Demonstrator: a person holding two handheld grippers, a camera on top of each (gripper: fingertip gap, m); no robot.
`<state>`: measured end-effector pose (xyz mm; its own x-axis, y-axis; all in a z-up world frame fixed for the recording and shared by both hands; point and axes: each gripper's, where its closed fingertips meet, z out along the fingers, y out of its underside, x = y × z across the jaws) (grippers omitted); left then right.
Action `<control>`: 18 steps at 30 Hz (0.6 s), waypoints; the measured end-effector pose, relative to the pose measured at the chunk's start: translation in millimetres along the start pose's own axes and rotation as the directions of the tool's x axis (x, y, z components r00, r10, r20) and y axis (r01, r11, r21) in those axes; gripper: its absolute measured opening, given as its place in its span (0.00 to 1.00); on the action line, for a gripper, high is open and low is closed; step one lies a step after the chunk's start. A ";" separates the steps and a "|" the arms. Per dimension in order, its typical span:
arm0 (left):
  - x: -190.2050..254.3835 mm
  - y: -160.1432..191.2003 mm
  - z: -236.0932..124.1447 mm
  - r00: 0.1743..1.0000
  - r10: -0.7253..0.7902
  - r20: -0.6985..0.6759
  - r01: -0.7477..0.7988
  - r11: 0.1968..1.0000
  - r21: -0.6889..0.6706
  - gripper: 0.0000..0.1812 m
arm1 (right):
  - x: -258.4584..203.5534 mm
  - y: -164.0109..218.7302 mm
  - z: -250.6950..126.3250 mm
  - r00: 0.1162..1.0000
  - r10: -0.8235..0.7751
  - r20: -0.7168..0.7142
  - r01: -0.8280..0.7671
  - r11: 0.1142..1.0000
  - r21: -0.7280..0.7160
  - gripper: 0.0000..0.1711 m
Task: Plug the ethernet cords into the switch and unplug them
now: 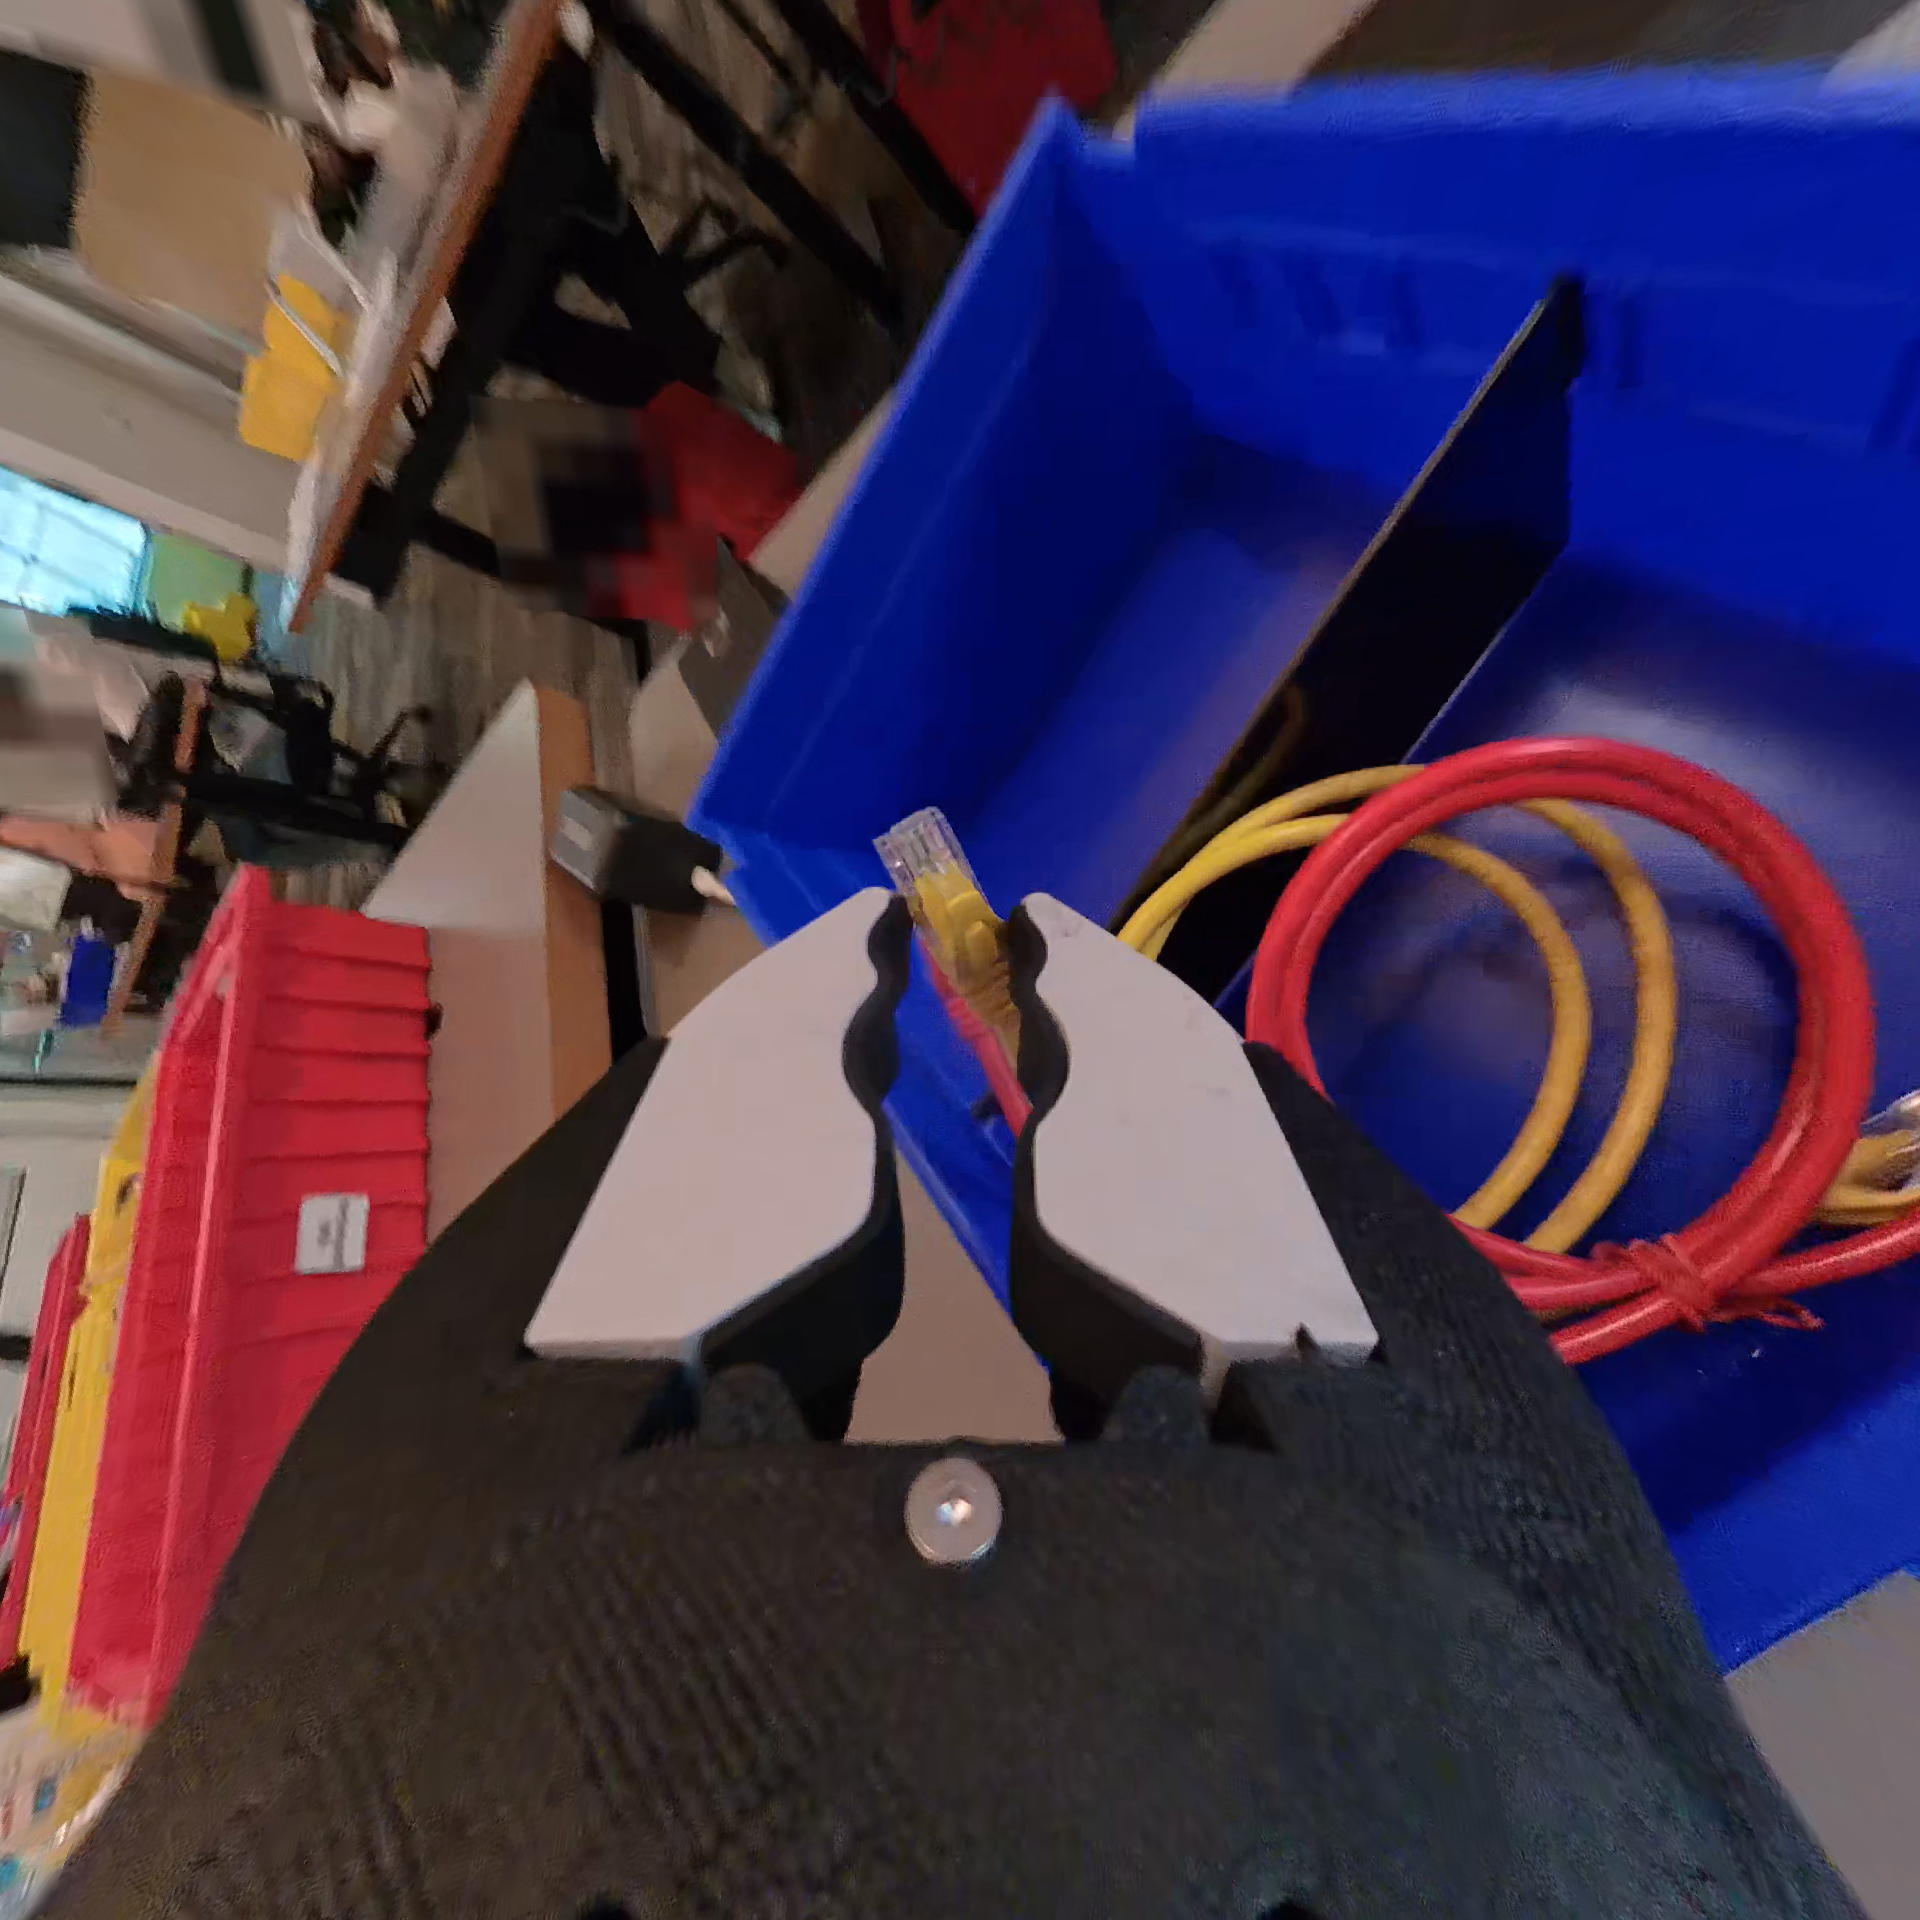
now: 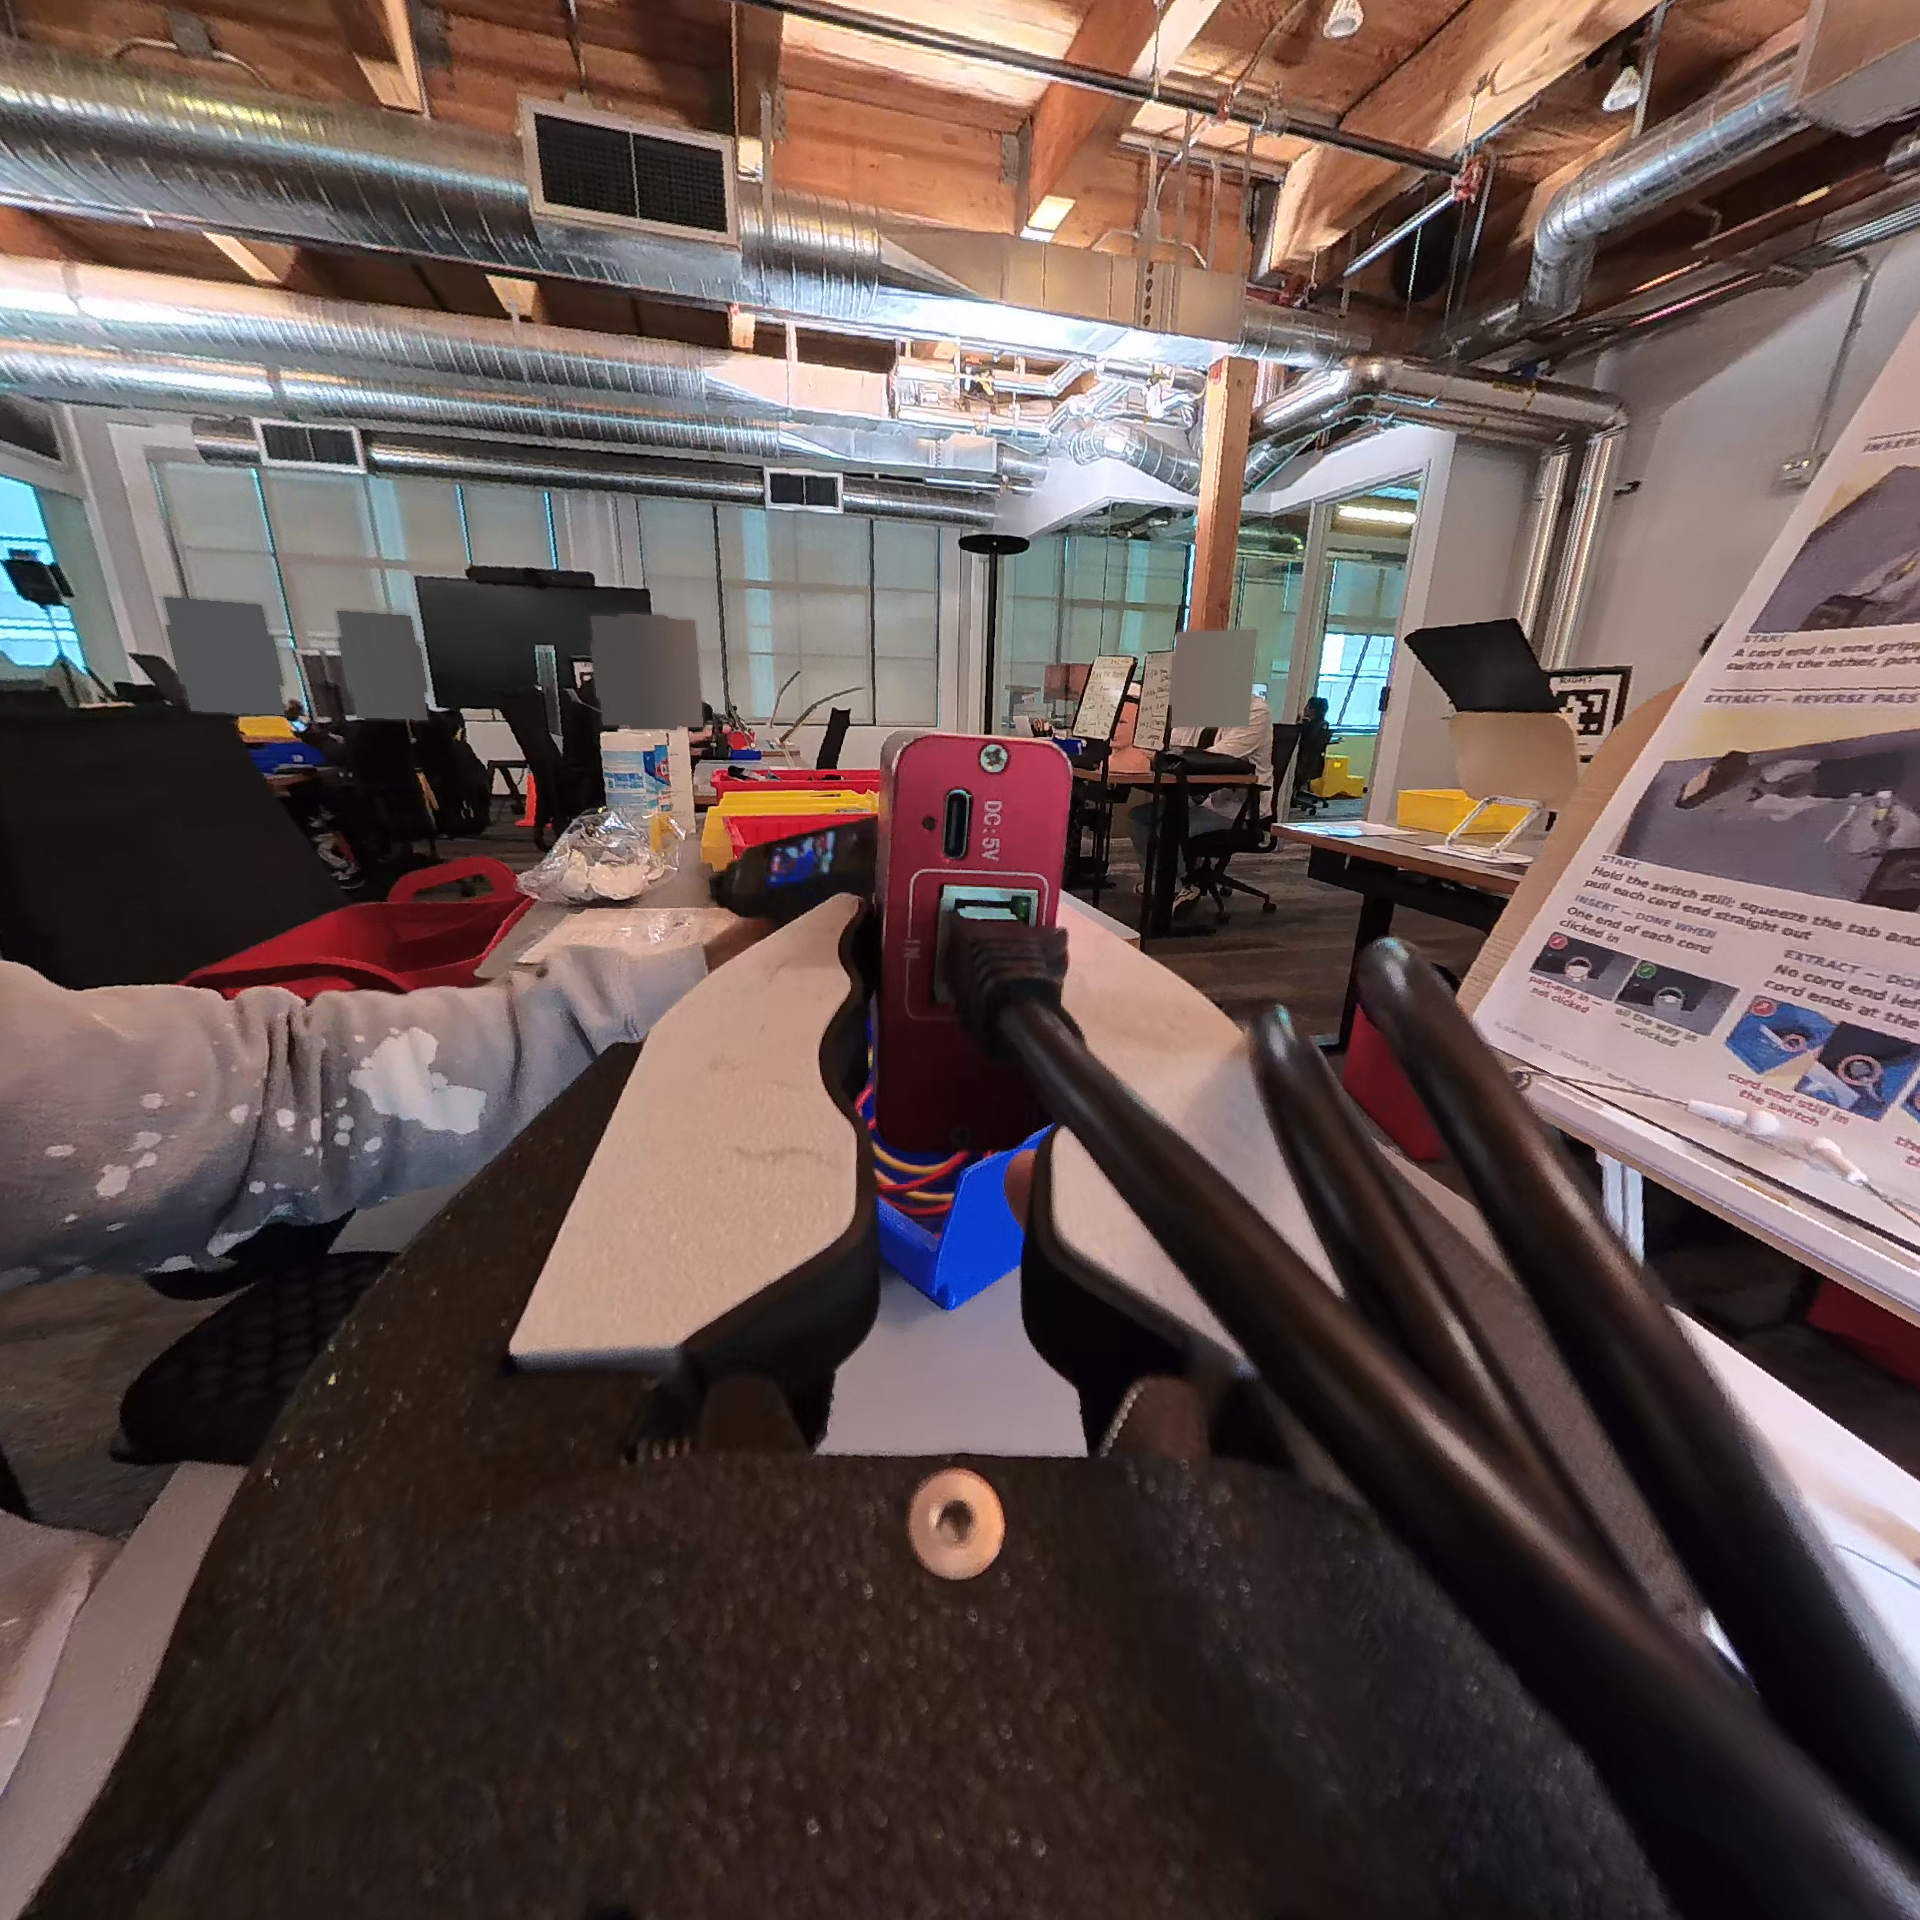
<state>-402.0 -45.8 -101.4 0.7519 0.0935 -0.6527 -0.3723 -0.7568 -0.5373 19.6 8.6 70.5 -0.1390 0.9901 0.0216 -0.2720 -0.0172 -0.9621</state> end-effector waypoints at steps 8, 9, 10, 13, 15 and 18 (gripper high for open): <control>-38.3 -67.4 -60.2 0.993 -0.115 0.019 0.101 0.932 0.347 0.10 | -3.2 0.4 2.3 1.000 -0.015 -0.002 0.015 1.000 -0.008 0.16; -43.0 -74.0 -66.4 0.992 -0.127 0.020 0.110 0.918 0.380 0.10 | -3.3 0.0 2.1 1.000 -0.017 -0.002 0.017 1.000 -0.008 0.16; -47.9 -80.5 -72.4 0.990 -0.140 0.022 0.118 0.903 0.414 0.10 | -3.3 -0.3 1.8 1.000 -0.017 -0.003 0.017 1.000 -0.006 0.16; -61.5 -98.7 -88.3 0.985 -0.169 0.020 0.137 0.854 0.502 0.10 | -2.5 -1.2 1.0 1.000 -0.014 -0.005 0.014 1.000 -0.001 0.16; -67.1 -110.3 -95.3 0.977 -0.208 -0.044 0.197 0.813 0.548 0.09 | -1.9 -1.1 0.6 1.000 -0.013 -0.005 0.013 1.000 -0.001 0.16; -72.6 -123.0 -100.2 0.930 -0.291 -0.225 0.368 0.724 0.584 0.09 | -1.8 -0.3 0.7 1.000 -0.010 -0.004 0.010 1.000 -0.003 0.16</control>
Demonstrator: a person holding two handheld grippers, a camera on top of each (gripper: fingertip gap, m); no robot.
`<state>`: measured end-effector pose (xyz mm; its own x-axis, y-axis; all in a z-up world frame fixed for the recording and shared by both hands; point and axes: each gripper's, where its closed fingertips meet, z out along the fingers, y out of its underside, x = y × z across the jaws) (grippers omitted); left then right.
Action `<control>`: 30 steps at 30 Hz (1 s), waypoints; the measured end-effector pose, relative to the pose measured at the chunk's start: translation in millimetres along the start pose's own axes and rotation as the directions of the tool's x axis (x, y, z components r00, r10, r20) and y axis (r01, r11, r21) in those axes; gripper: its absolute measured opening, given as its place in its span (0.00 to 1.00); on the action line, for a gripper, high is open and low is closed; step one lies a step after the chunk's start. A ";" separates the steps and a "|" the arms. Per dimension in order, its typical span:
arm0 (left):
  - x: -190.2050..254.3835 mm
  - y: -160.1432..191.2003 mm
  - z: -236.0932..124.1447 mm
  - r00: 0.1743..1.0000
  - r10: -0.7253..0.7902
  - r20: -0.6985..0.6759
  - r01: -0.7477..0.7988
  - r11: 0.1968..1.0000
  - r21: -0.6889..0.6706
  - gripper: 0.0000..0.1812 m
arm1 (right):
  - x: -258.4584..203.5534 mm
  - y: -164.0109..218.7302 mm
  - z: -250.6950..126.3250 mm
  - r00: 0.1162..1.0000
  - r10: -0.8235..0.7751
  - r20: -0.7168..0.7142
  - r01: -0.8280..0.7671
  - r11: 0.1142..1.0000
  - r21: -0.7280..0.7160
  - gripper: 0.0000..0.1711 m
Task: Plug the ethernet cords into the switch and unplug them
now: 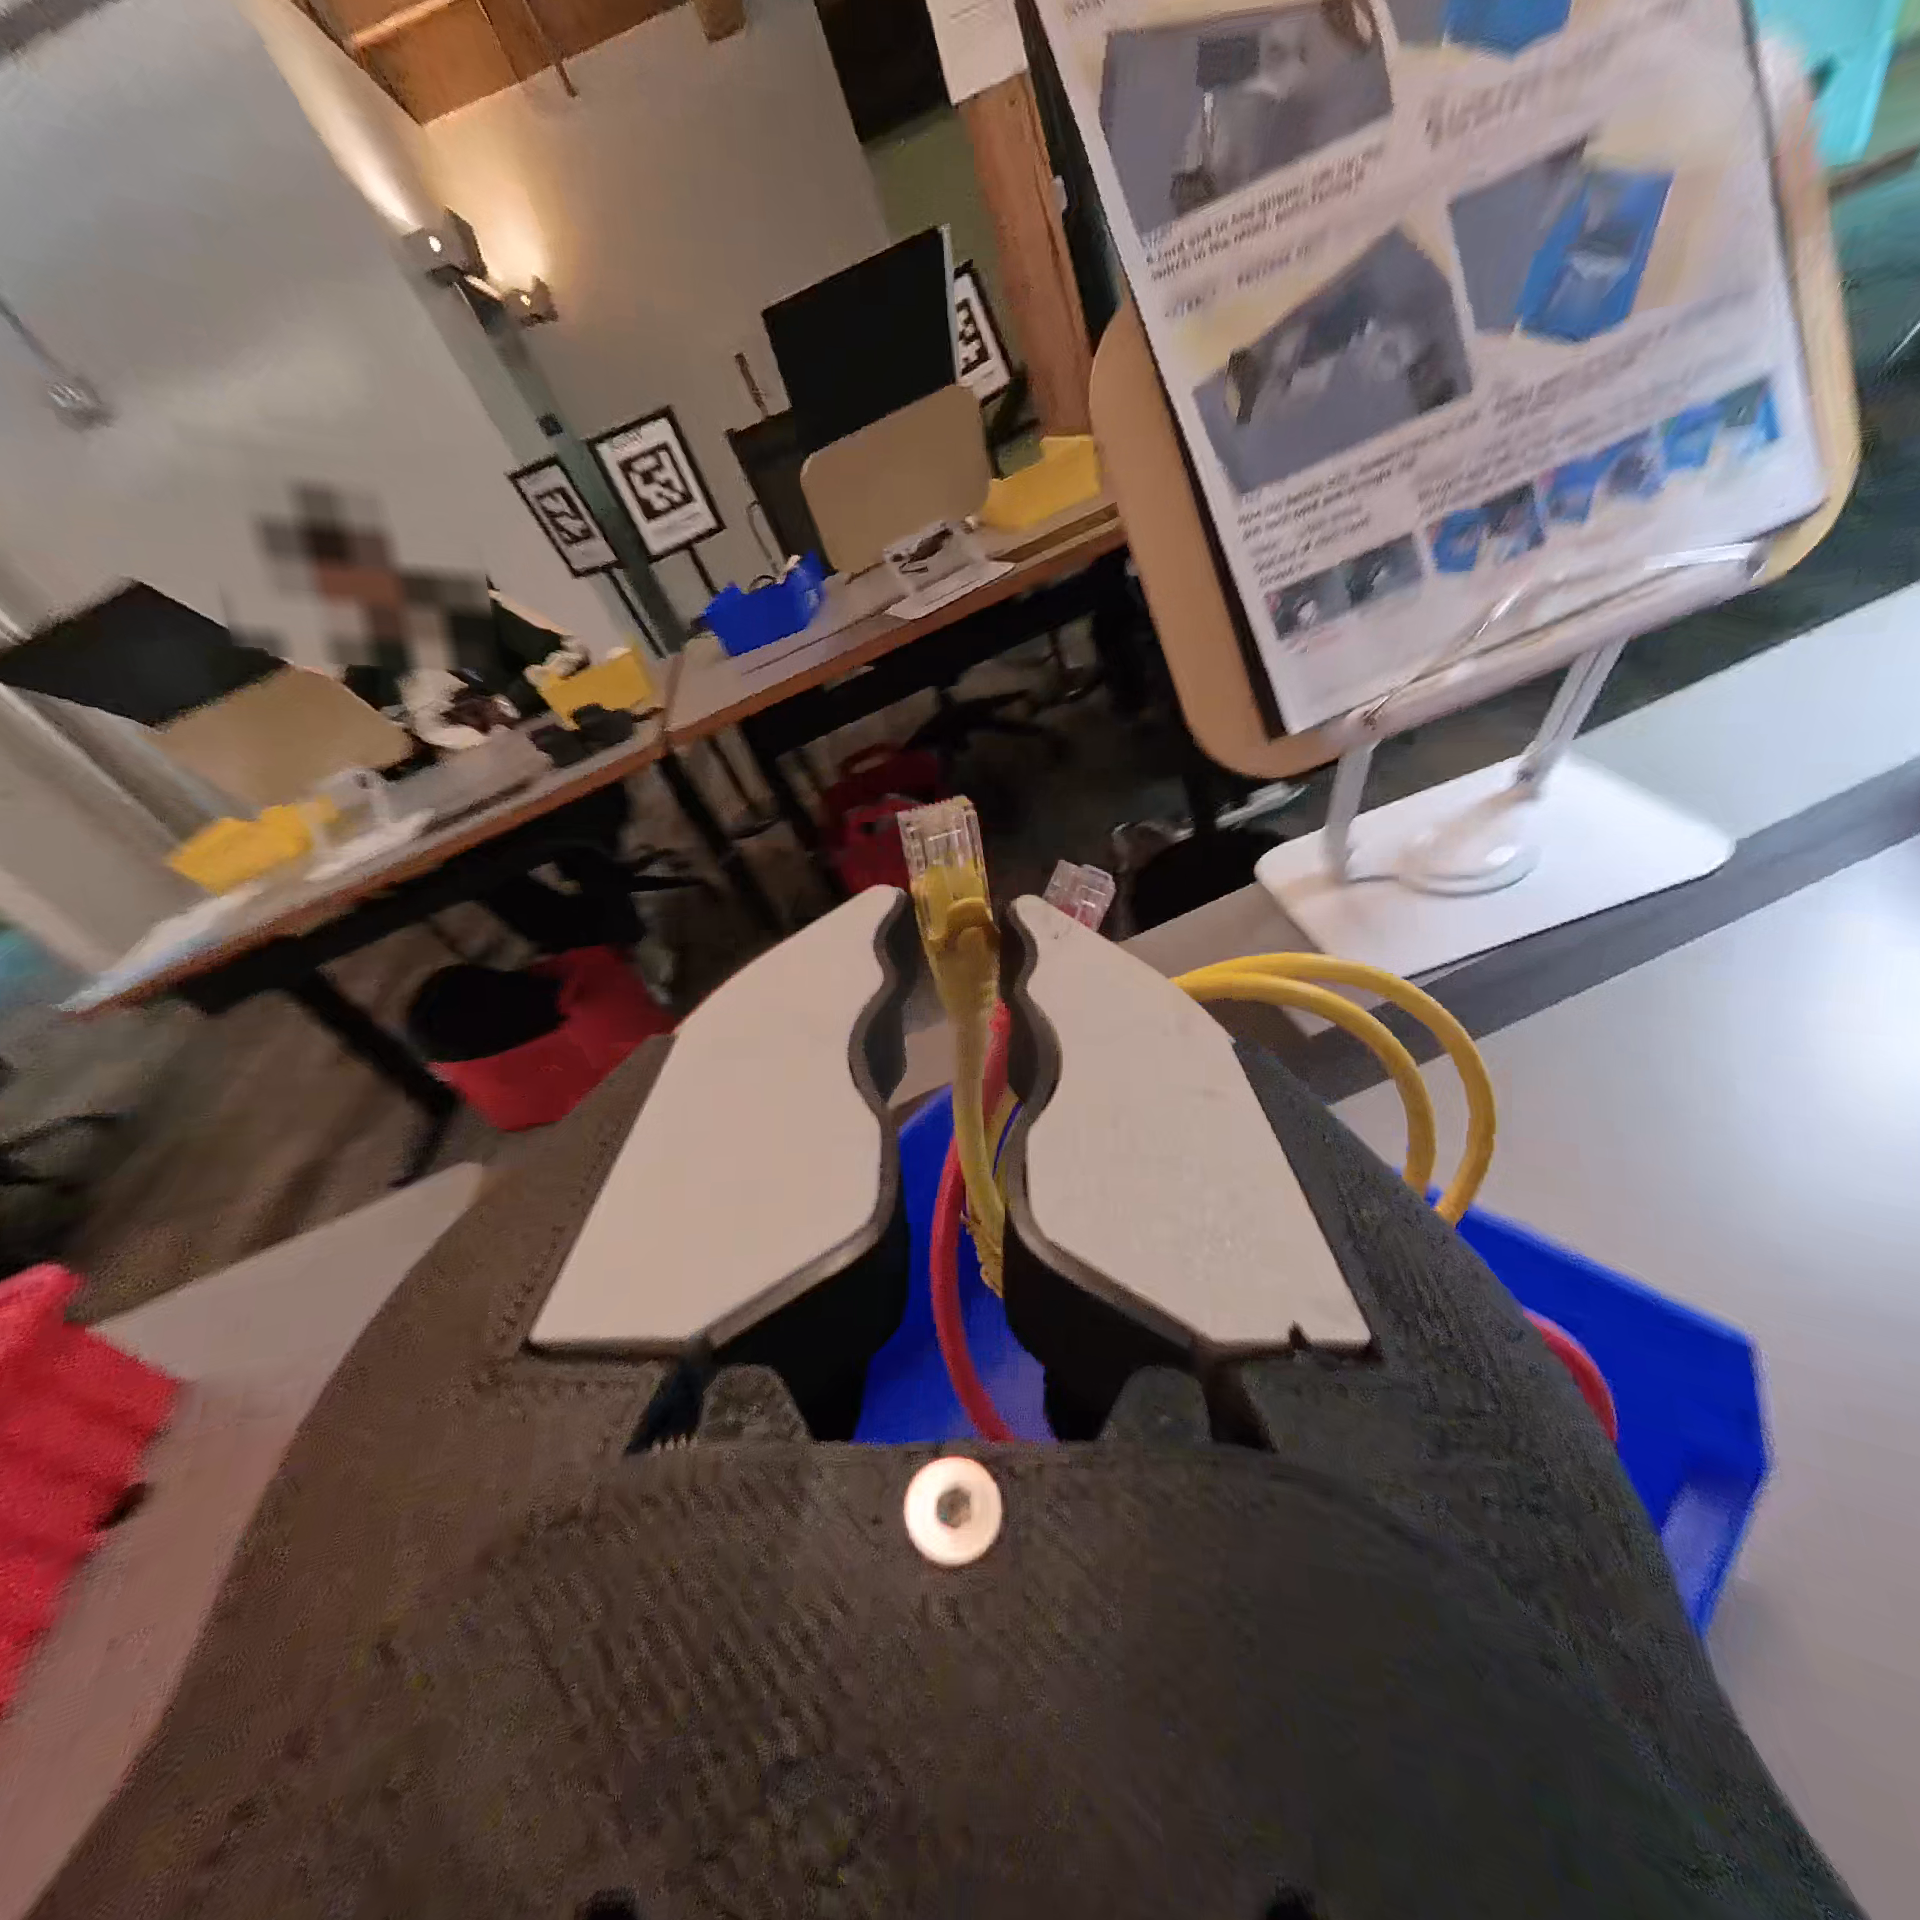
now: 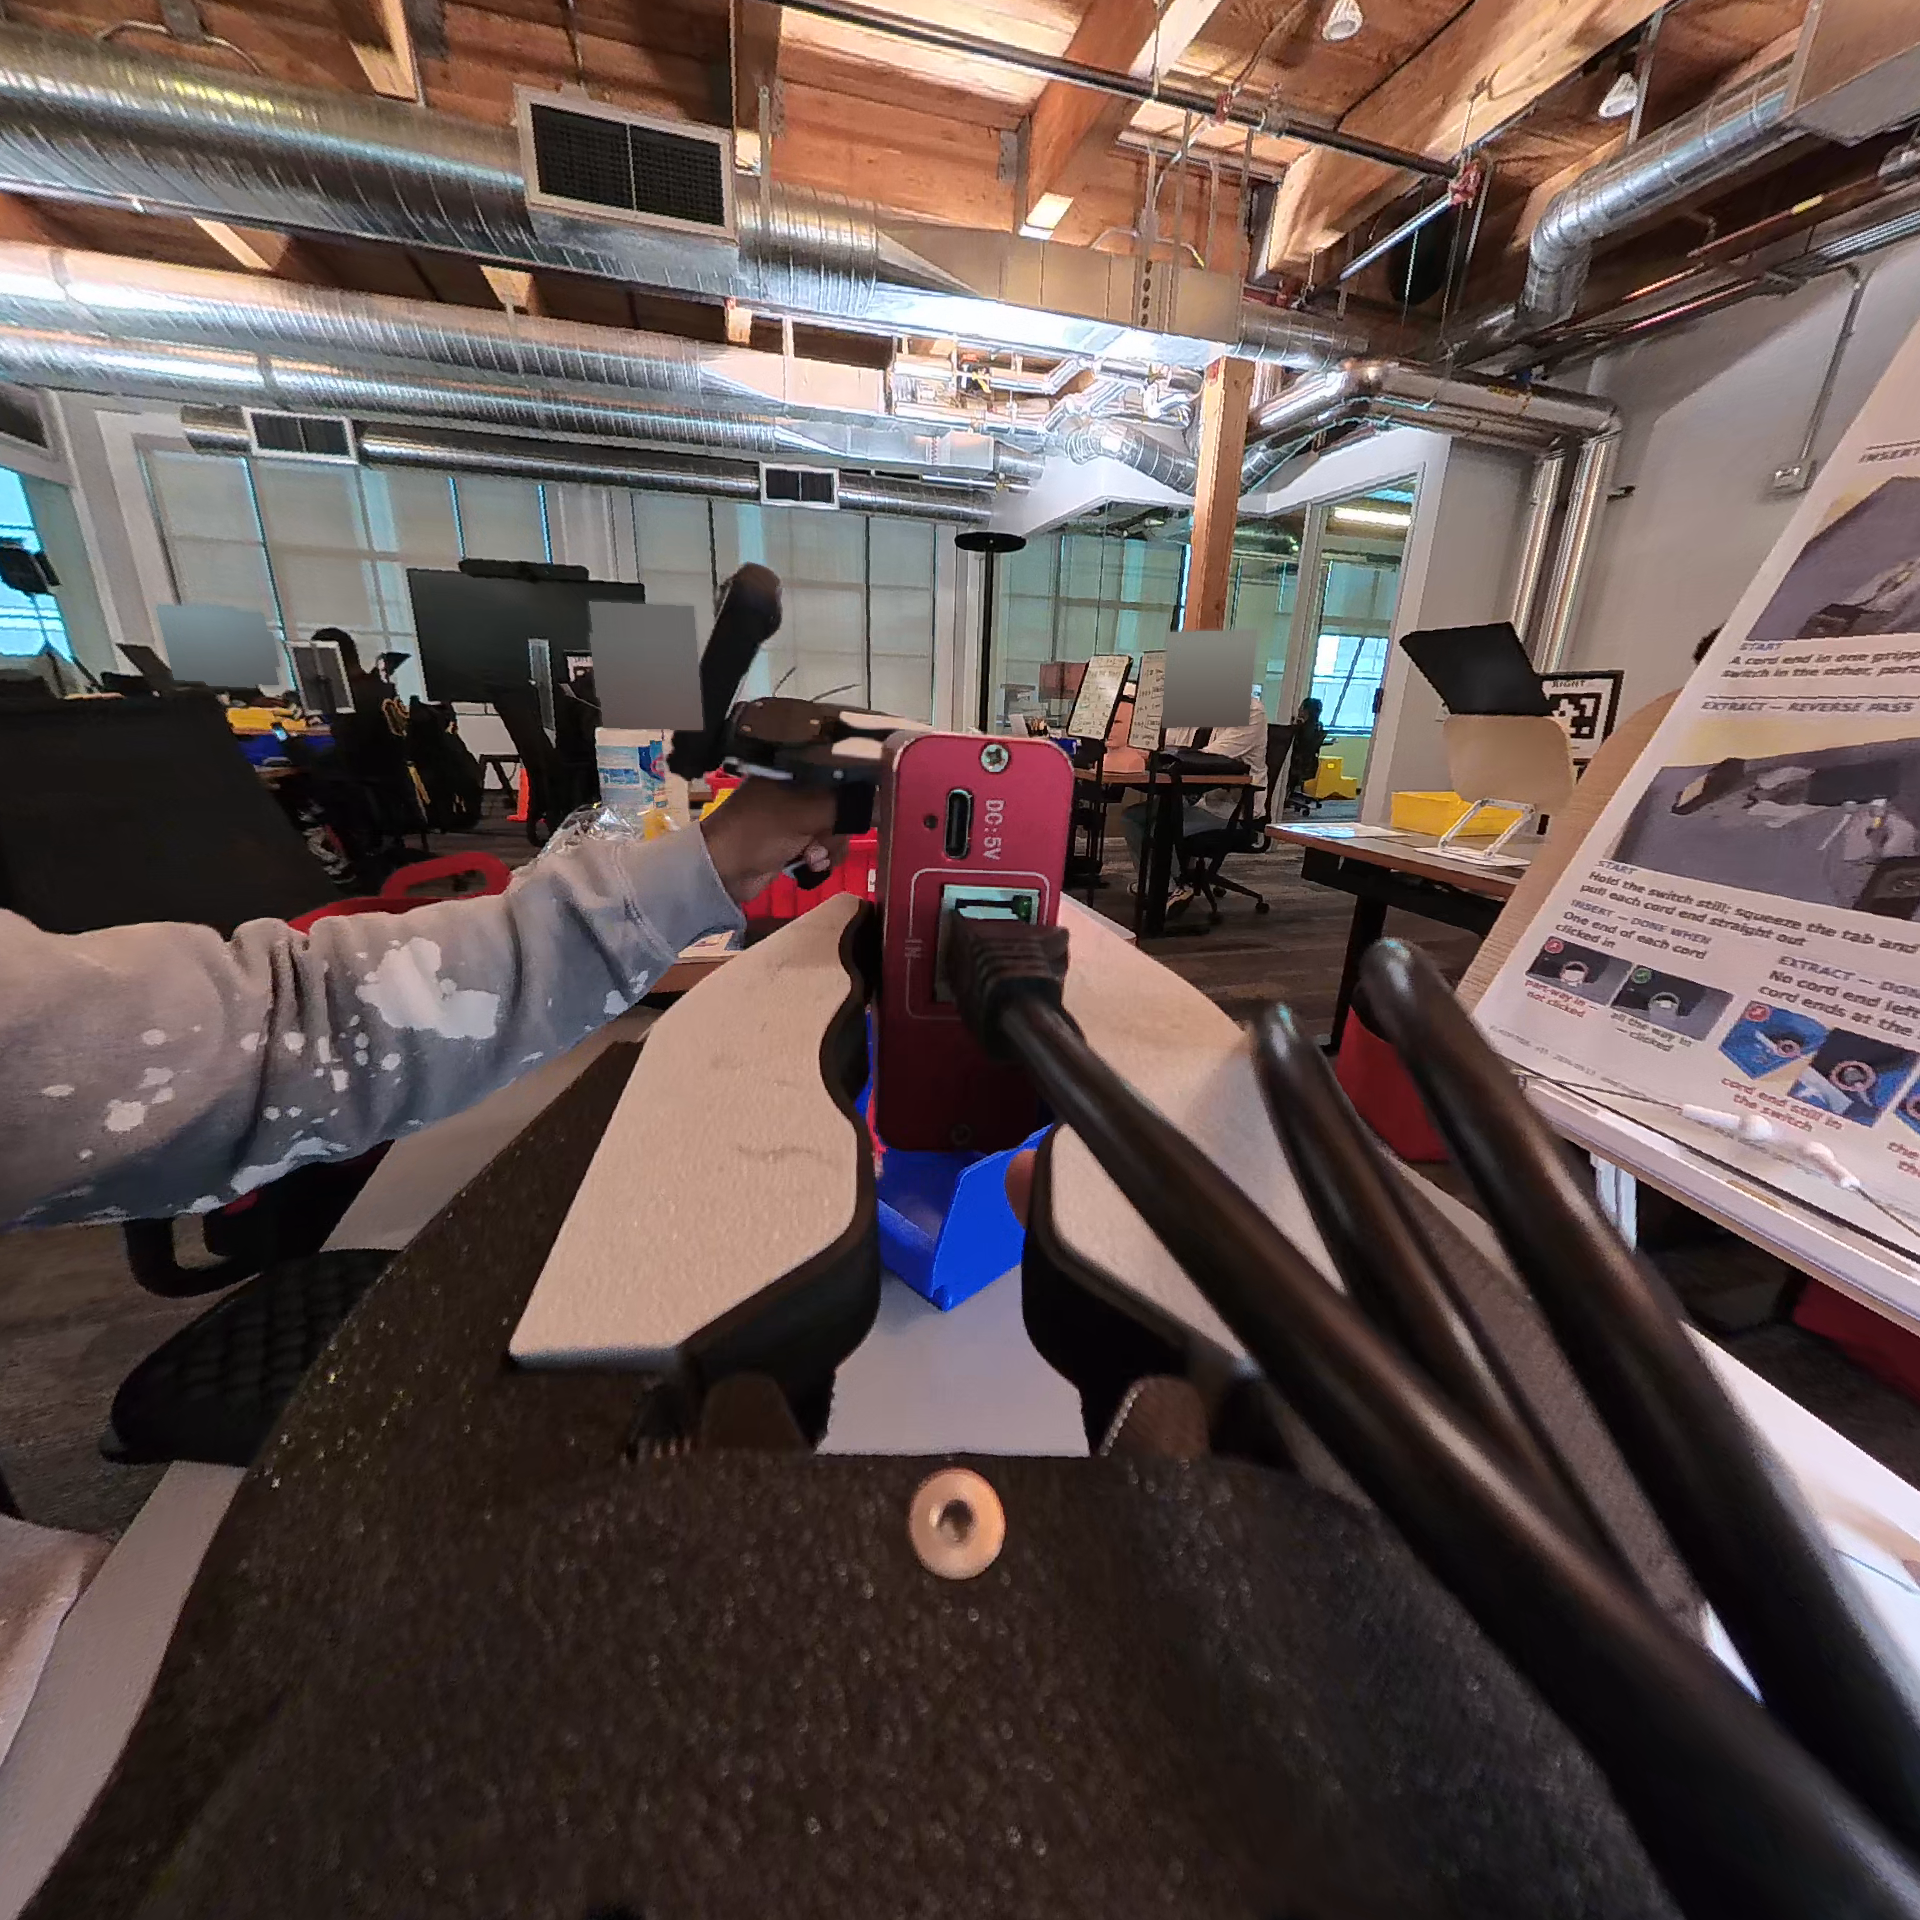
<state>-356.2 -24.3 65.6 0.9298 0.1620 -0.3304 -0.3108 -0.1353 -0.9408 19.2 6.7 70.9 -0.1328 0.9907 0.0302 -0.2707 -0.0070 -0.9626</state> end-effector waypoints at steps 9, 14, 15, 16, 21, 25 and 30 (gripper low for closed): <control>3.9 21.3 11.8 0.782 -0.548 -0.295 0.570 0.822 -0.016 0.08 | 0.6 7.5 3.0 1.000 0.009 0.007 -0.009 1.000 -0.020 0.15; 0.3 13.0 12.3 0.542 -0.733 -0.411 0.767 0.632 -0.114 0.07 | 1.2 14.5 6.4 1.000 0.015 0.009 -0.014 0.999 -0.040 0.15; 6.0 18.7 14.5 0.532 -0.743 -0.406 0.757 0.632 -0.167 0.07 | 1.0 15.3 7.0 1.000 0.015 0.010 -0.015 0.999 -0.041 0.15; 11.5 29.3 18.3 0.565 -0.734 -0.376 0.721 0.662 -0.208 0.07 | 0.6 15.9 7.6 1.000 0.017 0.011 -0.017 0.999 -0.042 0.15; 32.5 67.4 31.1 0.805 -0.529 -0.267 0.450 0.839 -0.305 0.07 | -0.7 18.9 9.2 1.000 0.015 0.015 -0.014 0.998 -0.053 0.15; 51.8 59.7 33.8 0.912 -0.281 -0.297 0.179 0.927 -0.330 0.07 | 0.2 20.8 9.3 1.000 0.018 0.014 -0.017 0.998 -0.059 0.15; 98.4 79.0 25.9 0.883 -0.003 -0.469 -0.255 0.837 -0.485 0.07 | 1.1 22.4 9.3 1.000 0.026 0.015 -0.025 0.998 -0.062 0.15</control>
<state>-294.3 6.3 -43.2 0.9145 -0.3147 -0.2541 -0.4014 -0.6281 -0.6666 4.2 6.4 51.9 -0.1544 0.9880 0.0095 -0.2079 -0.0231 -0.9779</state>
